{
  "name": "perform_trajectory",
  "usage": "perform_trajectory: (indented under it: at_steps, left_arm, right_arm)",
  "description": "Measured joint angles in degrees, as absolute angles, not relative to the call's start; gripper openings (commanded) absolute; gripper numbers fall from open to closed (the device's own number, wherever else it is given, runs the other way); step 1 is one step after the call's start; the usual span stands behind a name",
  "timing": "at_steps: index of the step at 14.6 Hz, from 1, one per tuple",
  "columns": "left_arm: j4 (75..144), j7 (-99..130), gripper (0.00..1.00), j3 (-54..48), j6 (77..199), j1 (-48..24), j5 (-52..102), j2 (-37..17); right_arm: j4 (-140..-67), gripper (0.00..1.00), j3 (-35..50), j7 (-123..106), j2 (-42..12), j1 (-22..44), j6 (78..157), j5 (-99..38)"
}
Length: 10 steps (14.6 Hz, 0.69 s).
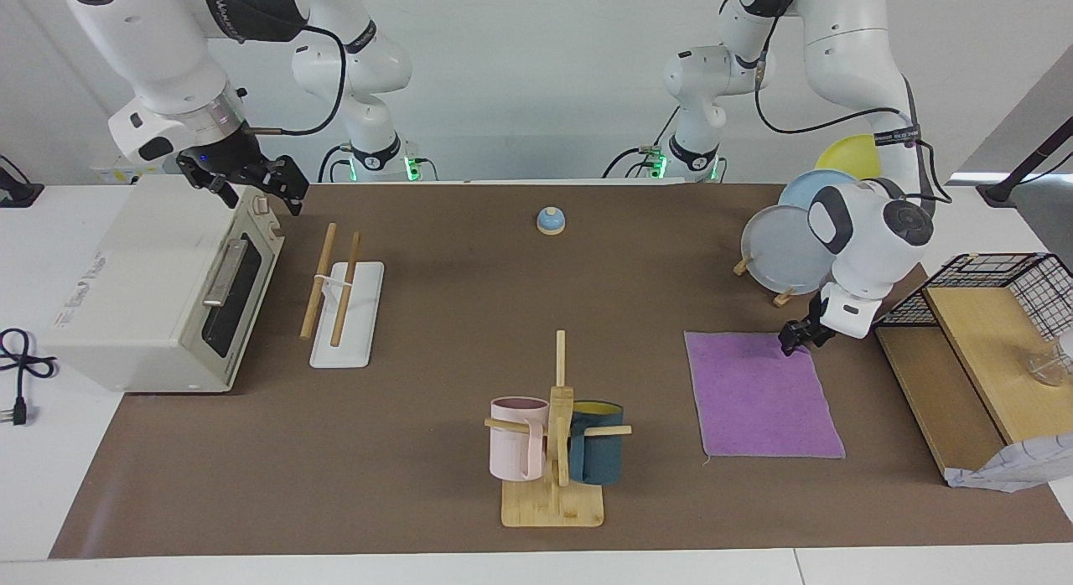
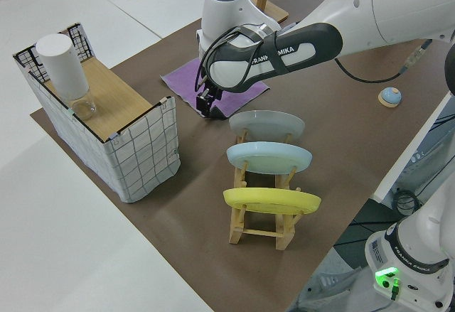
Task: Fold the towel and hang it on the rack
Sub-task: 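Reach the left gripper to the purple towel's edge nearest the robot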
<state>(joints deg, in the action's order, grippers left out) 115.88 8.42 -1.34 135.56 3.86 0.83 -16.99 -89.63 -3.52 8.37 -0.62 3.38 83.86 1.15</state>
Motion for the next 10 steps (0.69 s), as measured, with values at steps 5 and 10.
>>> perform_trajectory:
  at_steps: [5,10]
  left_arm:
    - [115.92,9.54,0.62,-1.35,135.32,4.98,0.88,-17.43]
    - [115.91,10.52,0.52,-1.53,133.05,4.94,0.9,-17.43]
  right_arm:
    - [-89.63,1.0,-3.52,8.37,-0.62,3.38,83.86,1.15]
    - [-89.63,1.0,-3.52,8.37,-0.62,3.38,83.86,1.15]
